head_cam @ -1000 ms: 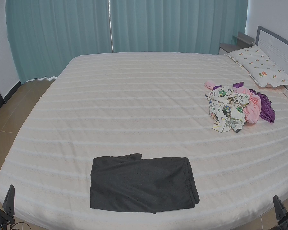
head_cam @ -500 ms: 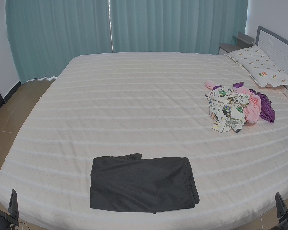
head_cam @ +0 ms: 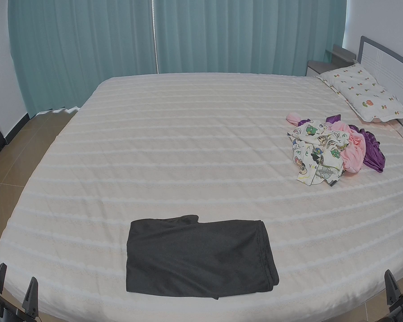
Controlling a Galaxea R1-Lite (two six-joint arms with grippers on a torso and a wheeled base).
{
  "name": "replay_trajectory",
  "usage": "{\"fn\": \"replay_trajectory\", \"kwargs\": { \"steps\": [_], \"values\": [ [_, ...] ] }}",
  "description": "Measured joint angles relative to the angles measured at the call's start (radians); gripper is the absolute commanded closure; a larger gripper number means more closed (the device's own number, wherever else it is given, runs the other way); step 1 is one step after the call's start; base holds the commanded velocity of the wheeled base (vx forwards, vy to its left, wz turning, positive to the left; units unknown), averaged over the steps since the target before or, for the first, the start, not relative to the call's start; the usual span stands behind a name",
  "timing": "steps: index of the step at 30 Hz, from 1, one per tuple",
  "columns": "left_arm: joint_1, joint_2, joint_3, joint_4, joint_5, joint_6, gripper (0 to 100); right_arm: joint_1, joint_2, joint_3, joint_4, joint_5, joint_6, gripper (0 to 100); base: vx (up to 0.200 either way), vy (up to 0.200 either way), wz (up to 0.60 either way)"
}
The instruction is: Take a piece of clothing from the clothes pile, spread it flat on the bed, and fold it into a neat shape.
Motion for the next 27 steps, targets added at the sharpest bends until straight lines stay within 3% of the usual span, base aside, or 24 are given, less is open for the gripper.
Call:
{"fn": "replay_trajectory", "kwargs": {
  "steps": [13,27],
  "values": [
    [0.000,0.000,0.000,0.010,-0.066,0.047,0,0.000,0.001,0.000,0.000,0.000,0.001,0,0.000,0.000,0.00],
    [0.000,0.000,0.000,0.006,-0.017,0.016,0,-0.001,0.001,0.000,0.001,-0.001,0.001,0,0.000,0.000,0.00]
  ]
}}
